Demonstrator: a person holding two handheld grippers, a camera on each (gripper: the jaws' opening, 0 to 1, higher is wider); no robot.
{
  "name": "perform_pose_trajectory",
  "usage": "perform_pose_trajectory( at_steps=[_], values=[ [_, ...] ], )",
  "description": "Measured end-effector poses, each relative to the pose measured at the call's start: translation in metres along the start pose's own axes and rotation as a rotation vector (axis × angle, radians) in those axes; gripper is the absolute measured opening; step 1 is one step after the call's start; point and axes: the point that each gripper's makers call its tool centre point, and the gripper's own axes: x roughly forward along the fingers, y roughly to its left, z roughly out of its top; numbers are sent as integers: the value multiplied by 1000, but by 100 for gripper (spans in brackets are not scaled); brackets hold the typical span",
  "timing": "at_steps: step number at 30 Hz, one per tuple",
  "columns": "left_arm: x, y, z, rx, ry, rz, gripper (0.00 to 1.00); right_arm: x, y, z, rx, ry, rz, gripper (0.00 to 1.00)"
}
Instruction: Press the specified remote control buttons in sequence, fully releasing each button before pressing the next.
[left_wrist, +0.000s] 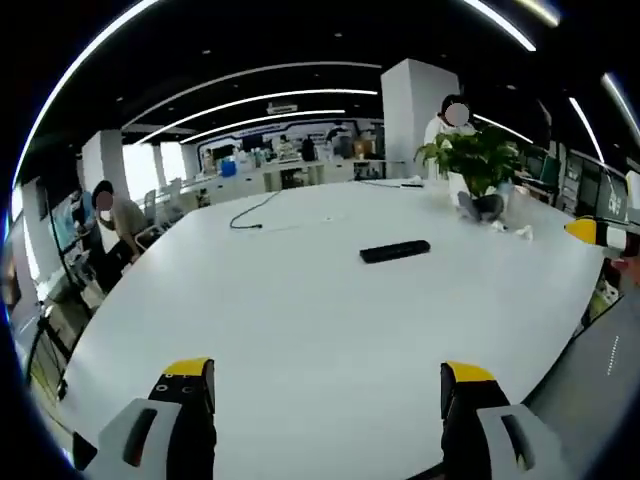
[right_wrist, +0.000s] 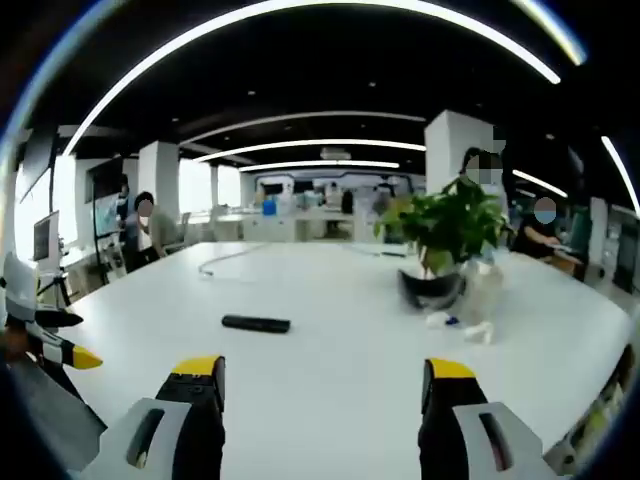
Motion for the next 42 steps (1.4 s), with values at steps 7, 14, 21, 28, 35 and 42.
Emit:
perform_pose_trajectory(
  at_steps=[7,14,21,28,35,42],
  values=[
    [0,-1,-1,5,4,-4,97,0,-2,-1,2,3,-9,78],
    [0,-1,-1,7,4,-5,97,0,0,0,6,-4,-2,79],
    [0,-1,-1,11,6,-7,97,0,0,-1,7,3,1,79],
    [0,-3,-1,15,8,-12,97,0,0,-1,4,4,1,78],
    [0,-5,-1,18,7,-21,97,0,0,-2,-3,8,-1,77],
    [0,-5,-2,22,15,-24,96,0,-1,-3,-1,13,-4,76]
  ],
)
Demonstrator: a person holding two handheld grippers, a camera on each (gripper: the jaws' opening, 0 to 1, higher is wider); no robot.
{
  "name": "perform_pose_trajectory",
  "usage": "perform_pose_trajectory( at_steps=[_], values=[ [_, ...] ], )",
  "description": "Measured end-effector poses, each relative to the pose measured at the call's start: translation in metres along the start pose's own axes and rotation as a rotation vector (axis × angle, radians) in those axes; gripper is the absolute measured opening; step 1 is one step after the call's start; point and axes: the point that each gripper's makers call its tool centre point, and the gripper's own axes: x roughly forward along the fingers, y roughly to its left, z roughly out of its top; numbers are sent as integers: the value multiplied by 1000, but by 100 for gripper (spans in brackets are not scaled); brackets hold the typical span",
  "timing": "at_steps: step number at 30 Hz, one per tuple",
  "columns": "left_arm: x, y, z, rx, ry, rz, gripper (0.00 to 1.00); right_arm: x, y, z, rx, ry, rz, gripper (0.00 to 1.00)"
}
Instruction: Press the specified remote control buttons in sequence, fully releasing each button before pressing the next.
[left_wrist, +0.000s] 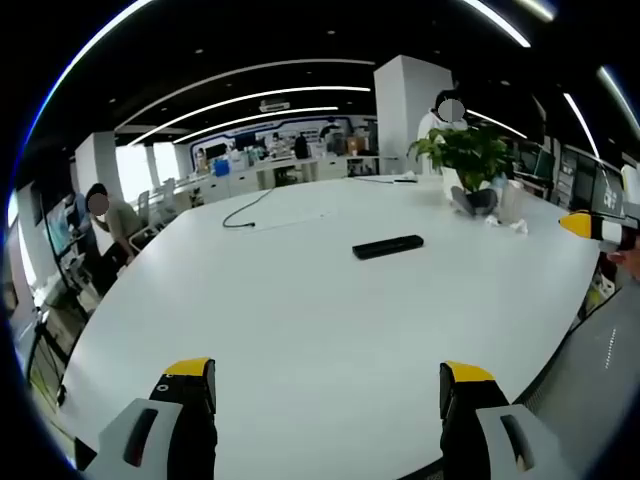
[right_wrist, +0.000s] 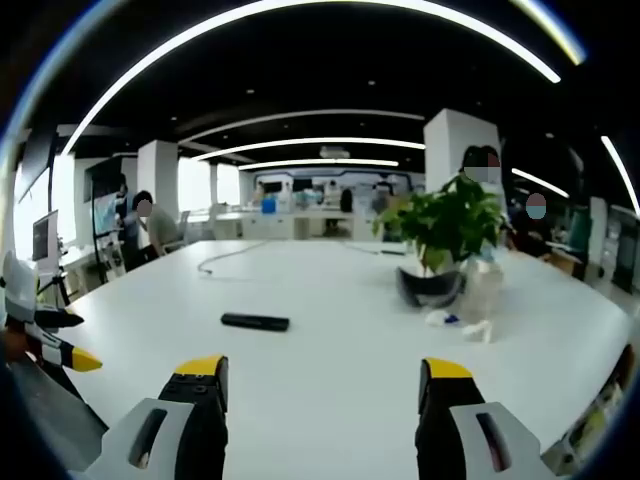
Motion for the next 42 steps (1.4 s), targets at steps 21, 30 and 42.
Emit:
perform_pose_trajectory(
  at_steps=[21,30,42],
  values=[
    [-1,-2,3,-6,-16,-11,96,0,-1,-2,-10,13,-8,74],
    [0,-4,2,6,-7,-22,96,0,-3,-3,-10,13,-18,73],
    [-1,-6,11,-7,-26,-47,91,0,-4,-1,-12,7,-21,72]
  ],
)
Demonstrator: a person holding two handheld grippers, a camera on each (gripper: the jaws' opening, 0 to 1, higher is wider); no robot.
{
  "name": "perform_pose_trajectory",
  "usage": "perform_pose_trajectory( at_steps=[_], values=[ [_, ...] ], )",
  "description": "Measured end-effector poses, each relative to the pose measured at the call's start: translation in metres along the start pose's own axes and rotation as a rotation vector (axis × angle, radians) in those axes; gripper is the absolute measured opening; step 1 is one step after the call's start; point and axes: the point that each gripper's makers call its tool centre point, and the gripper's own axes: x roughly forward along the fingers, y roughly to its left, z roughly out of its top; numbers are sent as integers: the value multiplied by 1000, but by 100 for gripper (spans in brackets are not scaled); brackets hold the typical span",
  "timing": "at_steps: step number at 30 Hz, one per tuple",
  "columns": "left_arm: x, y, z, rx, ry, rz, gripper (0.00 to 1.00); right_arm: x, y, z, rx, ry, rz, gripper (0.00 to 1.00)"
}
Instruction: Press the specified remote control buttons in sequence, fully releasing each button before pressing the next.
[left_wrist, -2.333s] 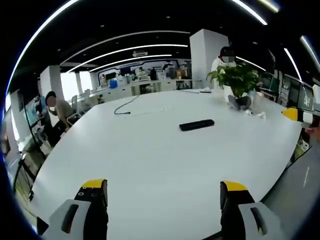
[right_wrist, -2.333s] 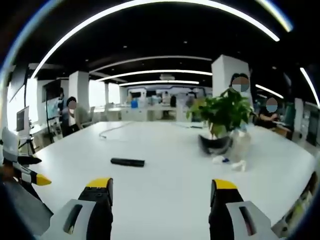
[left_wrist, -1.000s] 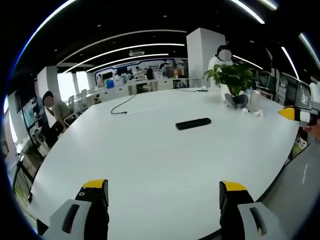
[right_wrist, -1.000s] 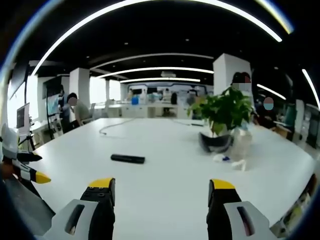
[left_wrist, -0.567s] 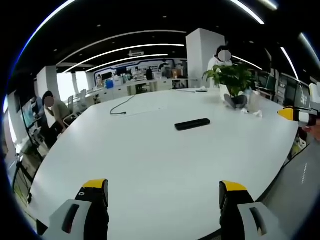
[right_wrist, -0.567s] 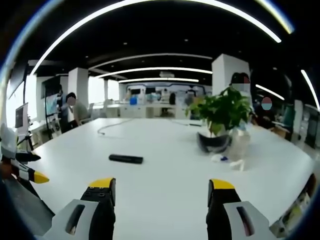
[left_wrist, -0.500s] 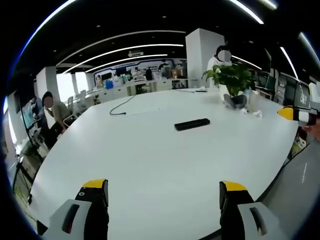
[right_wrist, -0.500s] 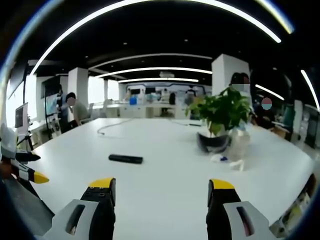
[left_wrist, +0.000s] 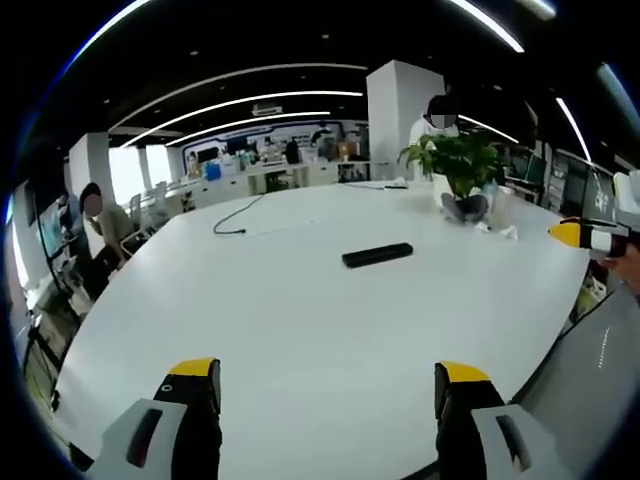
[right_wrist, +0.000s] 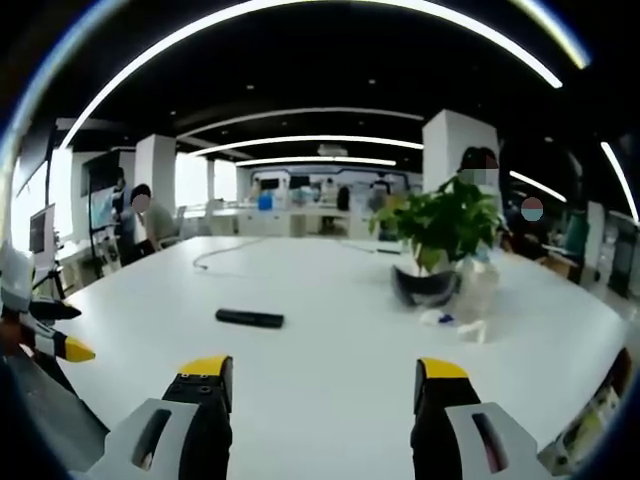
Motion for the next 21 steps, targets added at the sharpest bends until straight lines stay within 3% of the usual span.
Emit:
perform_pose_trajectory(
  at_steps=[6,12,21],
  values=[
    [6,4,17,40,-4,-9,91,0,3,-2,-7,7,11,72],
    [21,2,46,199,-14,-45,89,0,2,-1,-8,6,9,71],
    [42,-5,75,319,-7,-126,89,1,1,-2,-7,12,6,71]
  ],
)
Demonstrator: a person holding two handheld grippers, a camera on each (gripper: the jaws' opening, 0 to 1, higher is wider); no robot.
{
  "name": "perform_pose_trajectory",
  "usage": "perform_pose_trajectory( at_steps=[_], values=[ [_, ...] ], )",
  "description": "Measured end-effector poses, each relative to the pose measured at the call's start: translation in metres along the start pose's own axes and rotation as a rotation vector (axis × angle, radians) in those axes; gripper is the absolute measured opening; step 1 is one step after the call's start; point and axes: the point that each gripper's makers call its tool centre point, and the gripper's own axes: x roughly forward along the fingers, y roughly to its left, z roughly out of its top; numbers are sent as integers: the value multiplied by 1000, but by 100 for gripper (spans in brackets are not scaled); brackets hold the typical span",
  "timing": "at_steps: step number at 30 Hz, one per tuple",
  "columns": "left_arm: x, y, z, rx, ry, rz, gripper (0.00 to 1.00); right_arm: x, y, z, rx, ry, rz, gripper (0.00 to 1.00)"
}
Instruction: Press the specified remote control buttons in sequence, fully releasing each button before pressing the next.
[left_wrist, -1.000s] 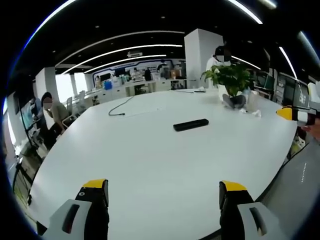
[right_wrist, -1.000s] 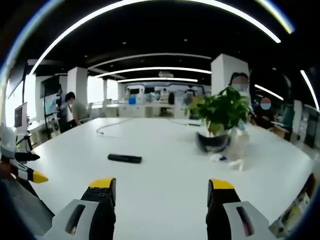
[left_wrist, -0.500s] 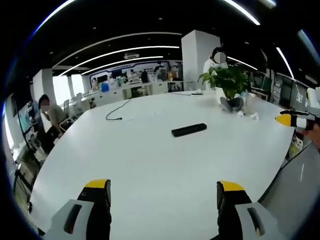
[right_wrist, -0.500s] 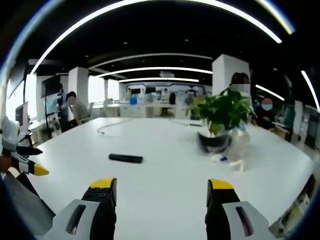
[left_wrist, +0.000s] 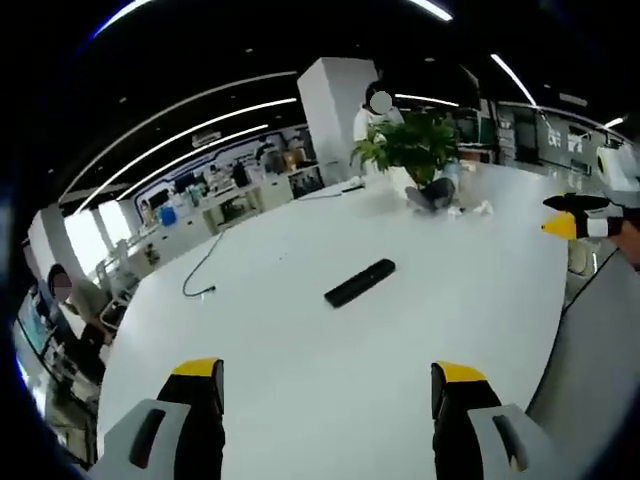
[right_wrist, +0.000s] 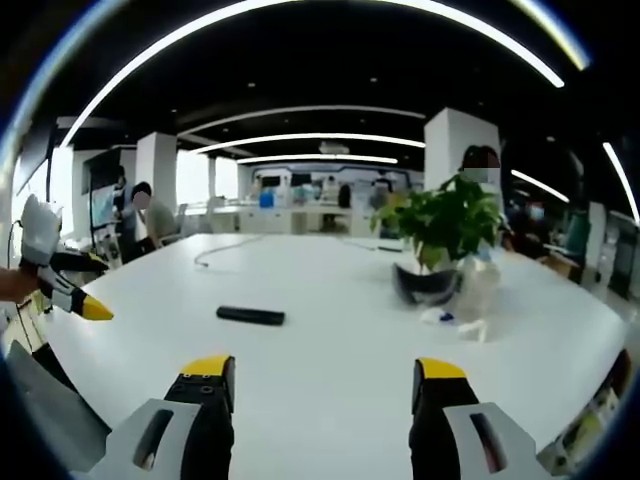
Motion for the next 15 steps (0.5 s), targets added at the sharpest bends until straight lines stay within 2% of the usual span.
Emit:
perform_pose_trajectory(
  at_steps=[4,7,15],
  values=[
    [10,0,14,56,-17,-19,89,0,0,-1,-1,6,-2,70],
    [18,1,18,88,-7,-29,89,0,0,-2,-6,10,-4,70],
    [31,3,30,118,-8,-62,89,1,-1,-3,-6,17,-9,70]
  ],
)
